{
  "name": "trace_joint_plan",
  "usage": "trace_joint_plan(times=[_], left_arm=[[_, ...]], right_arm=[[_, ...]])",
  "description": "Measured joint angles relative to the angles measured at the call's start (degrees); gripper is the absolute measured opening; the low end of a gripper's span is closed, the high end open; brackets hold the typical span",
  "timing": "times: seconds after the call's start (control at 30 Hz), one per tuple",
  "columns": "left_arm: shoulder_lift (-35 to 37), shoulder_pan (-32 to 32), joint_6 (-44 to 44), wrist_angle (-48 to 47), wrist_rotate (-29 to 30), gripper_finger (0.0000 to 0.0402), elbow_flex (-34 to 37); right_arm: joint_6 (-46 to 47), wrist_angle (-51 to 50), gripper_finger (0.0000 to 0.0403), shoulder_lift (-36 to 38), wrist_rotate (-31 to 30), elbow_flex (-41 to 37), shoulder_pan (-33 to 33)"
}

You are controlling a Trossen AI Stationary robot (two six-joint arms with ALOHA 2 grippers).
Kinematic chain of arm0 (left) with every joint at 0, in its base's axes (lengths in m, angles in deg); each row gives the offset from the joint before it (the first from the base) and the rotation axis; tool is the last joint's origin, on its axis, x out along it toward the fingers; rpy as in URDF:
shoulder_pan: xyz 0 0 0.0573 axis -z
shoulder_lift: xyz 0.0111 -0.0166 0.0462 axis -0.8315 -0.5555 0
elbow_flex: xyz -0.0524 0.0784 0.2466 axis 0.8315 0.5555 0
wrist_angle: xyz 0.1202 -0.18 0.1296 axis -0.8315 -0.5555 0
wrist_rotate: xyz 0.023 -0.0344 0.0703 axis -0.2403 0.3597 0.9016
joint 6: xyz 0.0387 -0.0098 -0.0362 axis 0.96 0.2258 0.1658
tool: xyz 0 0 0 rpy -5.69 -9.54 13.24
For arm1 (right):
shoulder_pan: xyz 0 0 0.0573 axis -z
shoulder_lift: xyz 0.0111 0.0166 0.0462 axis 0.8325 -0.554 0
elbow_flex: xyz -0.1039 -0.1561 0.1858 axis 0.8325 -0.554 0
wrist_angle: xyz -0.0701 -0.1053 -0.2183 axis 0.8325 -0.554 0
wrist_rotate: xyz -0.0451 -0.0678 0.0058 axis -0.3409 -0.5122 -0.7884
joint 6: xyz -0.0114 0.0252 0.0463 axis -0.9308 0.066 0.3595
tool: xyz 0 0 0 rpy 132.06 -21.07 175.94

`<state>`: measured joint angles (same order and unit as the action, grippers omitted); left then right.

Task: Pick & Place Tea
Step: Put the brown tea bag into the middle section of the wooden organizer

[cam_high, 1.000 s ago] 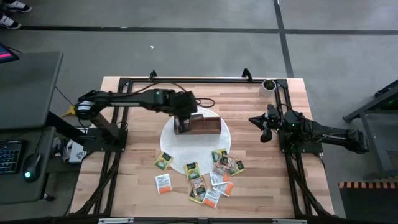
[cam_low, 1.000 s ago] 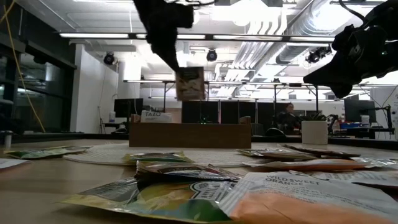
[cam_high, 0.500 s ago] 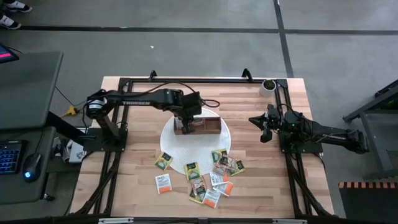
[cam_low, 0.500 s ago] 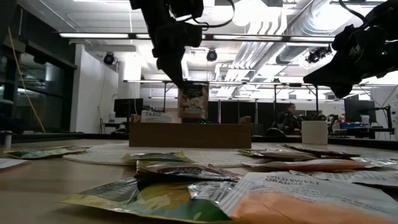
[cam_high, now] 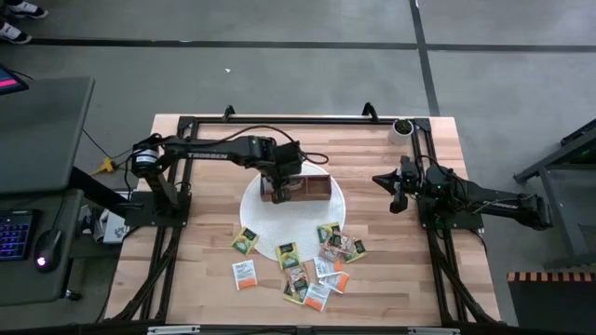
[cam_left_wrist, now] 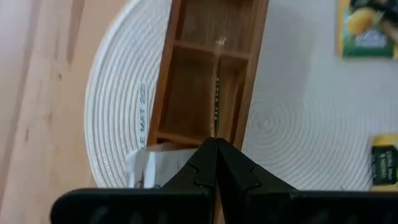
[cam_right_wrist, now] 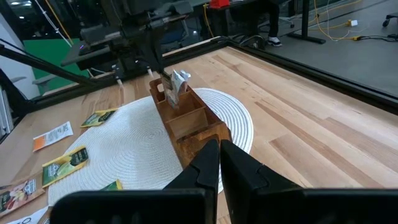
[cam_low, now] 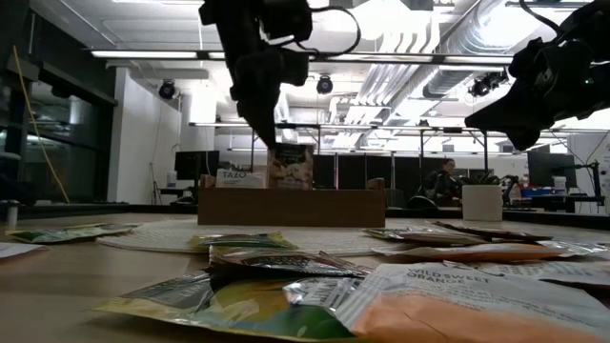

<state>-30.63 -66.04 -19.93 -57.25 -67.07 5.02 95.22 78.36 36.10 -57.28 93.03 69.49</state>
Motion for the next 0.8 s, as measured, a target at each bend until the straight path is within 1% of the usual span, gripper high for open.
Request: trace_joint_plan(times=[0.4,0.53,0.8], left_arm=[[0.0,0.0,1.3,5.9,0.1,0.0000,3.2],[-0.2,0.0,1.6,5.8,0.2,0.0000,3.4],[-2.9,-0.8,1.9,6.2,0.2,0.0000,3.4]], right_arm=[[0.0,0.0,0.0012,0.0,0.0,0.0,0.0],[0.0,0.0,0.0012,0.0,0.0,0.0,0.0],[0.0,0.0,0.0012,0.0,0.0,0.0,0.0]])
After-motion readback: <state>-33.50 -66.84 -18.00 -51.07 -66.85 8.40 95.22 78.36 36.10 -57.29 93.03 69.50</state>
